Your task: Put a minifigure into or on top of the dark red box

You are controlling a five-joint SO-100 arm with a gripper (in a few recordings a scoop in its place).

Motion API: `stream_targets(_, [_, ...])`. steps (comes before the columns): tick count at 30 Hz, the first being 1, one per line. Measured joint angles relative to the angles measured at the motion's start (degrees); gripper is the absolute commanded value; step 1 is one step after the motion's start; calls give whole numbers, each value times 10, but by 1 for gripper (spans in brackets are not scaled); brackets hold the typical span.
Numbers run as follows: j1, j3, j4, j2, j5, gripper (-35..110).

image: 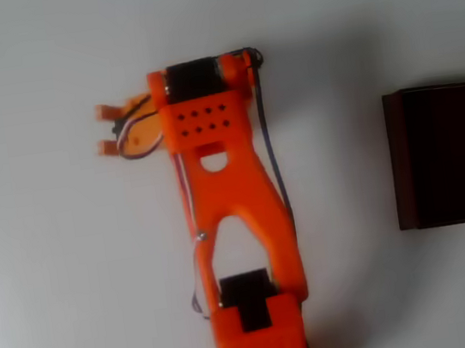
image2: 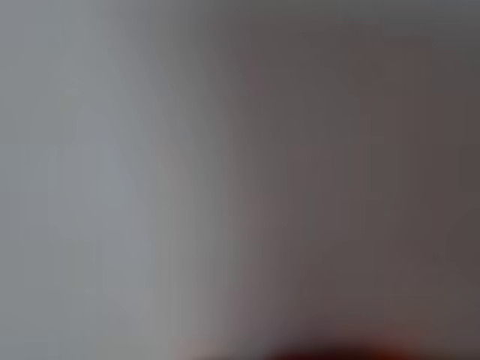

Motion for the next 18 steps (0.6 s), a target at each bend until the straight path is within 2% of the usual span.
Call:
stream_targets(9, [60, 50, 33, 152, -16, 0])
stream_targets(18, [152, 285, -5, 401, -16, 0])
